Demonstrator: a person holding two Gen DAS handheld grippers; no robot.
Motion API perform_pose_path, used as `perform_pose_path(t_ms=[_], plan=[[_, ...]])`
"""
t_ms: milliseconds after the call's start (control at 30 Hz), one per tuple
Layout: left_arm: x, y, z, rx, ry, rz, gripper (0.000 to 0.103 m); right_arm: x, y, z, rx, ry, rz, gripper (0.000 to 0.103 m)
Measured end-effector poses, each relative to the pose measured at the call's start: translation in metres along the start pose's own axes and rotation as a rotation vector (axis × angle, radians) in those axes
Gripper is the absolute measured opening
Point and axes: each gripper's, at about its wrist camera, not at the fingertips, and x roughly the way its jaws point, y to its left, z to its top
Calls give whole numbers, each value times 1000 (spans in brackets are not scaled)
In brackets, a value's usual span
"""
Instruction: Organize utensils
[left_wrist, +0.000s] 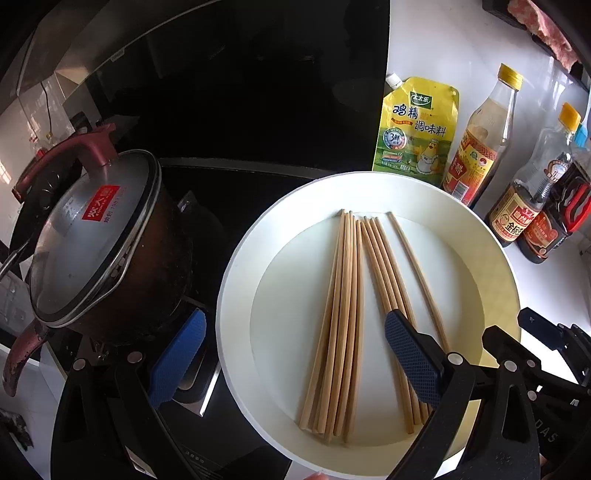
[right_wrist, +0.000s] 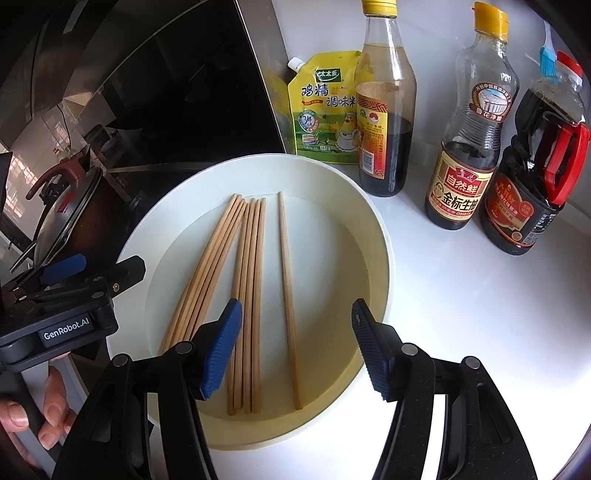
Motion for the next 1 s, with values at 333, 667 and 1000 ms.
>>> perform_pose_path(t_ms=[333, 667, 1000], plan=[[-1, 0, 0, 6, -3, 11, 96, 1, 0, 0, -8, 5, 4, 59], [-2, 1, -1, 3, -7, 1, 96, 1, 0, 0, -13, 6, 6, 59], [-2, 1, -2, -10, 6, 3, 96, 1, 0, 0, -14, 6, 7, 59]])
